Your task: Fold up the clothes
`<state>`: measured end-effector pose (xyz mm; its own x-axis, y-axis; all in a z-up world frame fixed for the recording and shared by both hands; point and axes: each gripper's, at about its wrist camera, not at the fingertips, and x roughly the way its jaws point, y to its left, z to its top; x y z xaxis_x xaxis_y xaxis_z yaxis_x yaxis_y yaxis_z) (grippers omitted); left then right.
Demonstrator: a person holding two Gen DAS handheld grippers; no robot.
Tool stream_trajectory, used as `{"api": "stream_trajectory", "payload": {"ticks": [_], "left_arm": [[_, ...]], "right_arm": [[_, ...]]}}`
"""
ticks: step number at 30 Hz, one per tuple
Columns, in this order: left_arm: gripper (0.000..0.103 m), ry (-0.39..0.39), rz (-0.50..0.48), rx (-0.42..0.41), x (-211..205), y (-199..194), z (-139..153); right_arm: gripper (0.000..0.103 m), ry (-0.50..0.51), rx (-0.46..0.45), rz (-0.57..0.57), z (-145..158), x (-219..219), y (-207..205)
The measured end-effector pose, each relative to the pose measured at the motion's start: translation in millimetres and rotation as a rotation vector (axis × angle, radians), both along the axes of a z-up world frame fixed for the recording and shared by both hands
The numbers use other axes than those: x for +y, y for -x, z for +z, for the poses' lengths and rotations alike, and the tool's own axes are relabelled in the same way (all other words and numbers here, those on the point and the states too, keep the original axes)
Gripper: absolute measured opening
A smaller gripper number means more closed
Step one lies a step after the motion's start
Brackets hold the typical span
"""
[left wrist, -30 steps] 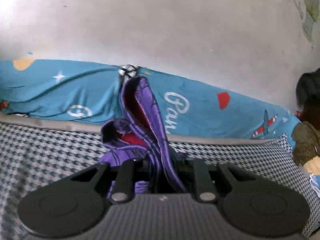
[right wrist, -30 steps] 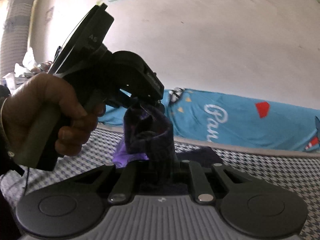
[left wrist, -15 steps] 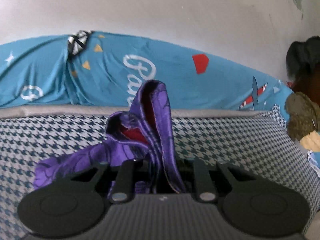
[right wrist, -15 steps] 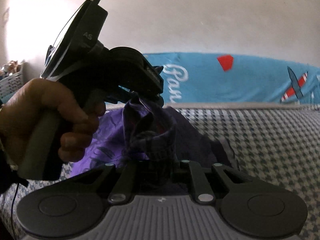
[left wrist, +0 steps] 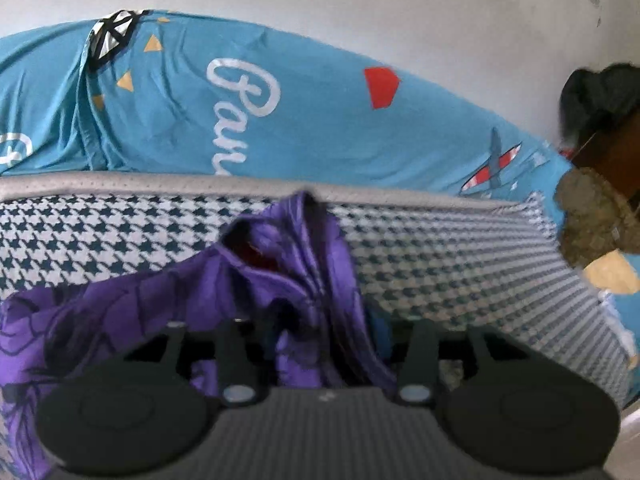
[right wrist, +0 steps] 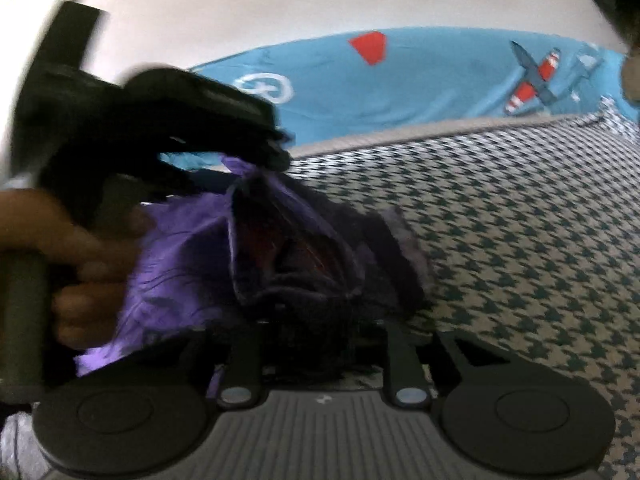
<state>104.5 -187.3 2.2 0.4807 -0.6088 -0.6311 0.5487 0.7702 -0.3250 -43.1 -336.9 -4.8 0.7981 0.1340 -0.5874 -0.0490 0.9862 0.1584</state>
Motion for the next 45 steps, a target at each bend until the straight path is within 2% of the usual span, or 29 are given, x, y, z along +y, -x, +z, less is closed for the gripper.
{"api": "stream_trajectory", "payload": {"ticks": [3, 8, 12, 20, 27, 37, 42, 45], "left_arm": [[0.059, 0.009, 0.004, -0.020, 4, 5, 12], [0.062, -0.012, 0.044, -0.034, 30, 10, 23], [0.075, -0.030, 0.077, -0.046, 50, 14, 32], [0.082, -0.060, 0.152, -0.061, 97, 22, 46], [0.085, -0.084, 0.237, -0.041, 140, 17, 36], [0.085, -0.089, 0.301, 0.019, 166, 1, -4], [0.085, -0.097, 0.322, 0.019, 167, -11, -16], [0.086, -0.106, 0.334, 0.027, 166, -20, -23]], "right_arm": [[0.028, -0.013, -0.001, -0.052, 2, -8, -3], [0.028, -0.035, -0.002, -0.139, 5, -21, -7], [0.028, -0.054, -0.006, -0.191, 7, -29, -10], [0.028, -0.132, -0.086, 0.078, 18, -5, -12], [0.028, -0.128, -0.051, 0.239, 16, 17, -19], [0.028, -0.063, -0.004, 0.338, 1, 30, -40], [0.028, -0.032, 0.006, 0.385, -4, 34, -52], [0.028, -0.008, 0.035, 0.359, -12, 32, -65]]}}
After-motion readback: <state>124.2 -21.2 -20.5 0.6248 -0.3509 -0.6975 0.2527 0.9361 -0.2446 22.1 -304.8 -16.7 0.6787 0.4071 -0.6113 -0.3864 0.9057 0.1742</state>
